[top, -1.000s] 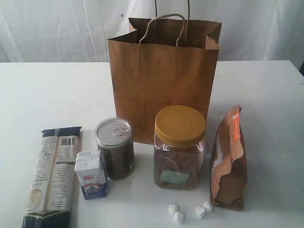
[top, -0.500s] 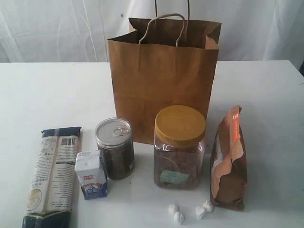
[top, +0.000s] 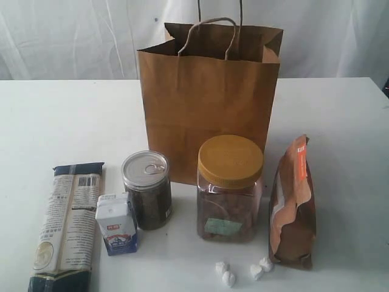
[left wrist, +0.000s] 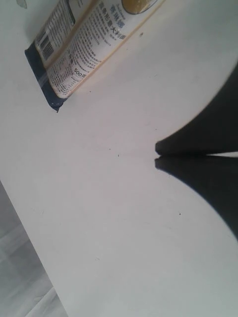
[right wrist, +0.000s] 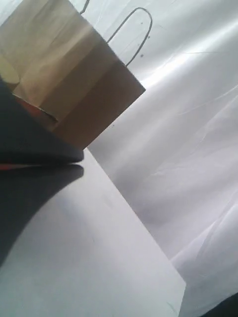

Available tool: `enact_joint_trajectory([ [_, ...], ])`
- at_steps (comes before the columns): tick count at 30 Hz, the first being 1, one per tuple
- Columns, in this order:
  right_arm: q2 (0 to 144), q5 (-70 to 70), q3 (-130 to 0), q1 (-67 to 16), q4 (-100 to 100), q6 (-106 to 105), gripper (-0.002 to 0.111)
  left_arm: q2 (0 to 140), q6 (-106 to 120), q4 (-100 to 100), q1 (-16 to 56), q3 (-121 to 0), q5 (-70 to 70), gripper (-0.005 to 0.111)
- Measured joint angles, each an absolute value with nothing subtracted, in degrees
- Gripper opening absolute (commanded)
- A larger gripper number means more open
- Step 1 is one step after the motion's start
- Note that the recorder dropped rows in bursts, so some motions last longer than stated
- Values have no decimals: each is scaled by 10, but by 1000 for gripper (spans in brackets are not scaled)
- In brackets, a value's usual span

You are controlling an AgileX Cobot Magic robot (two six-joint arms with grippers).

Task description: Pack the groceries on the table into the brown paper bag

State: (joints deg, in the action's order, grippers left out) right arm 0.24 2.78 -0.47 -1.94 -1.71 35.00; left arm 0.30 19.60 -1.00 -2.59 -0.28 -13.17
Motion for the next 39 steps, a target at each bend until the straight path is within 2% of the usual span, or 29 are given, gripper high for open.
enact_joint_trajectory([
  [8, 1, 194, 0, 17, -21, 344, 0, 3, 196, -10, -26, -3, -132, 0],
  [12, 1, 170, 0, 19, 34, 405, 0, 3, 196, -10, -26, -3, -132, 0],
  [17, 1, 49, 0, 21, 99, 426, 0, 3, 196, -10, -26, -3, -132, 0],
  [20, 0, 25, 0, 21, 54, 356, 0, 3, 196, -10, -26, -3, -132, 0],
  [23, 0, 63, 0, 21, -22, 202, 0, 3, 196, -10, -26, -3, -132, 0],
  [27, 0, 119, 0, 21, -23, 35, 0, 3, 196, -10, -26, -3, -132, 0],
  [39, 0, 179, 0, 21, -8, -21, 0, 3, 196, -10, -26, -3, -132, 0],
])
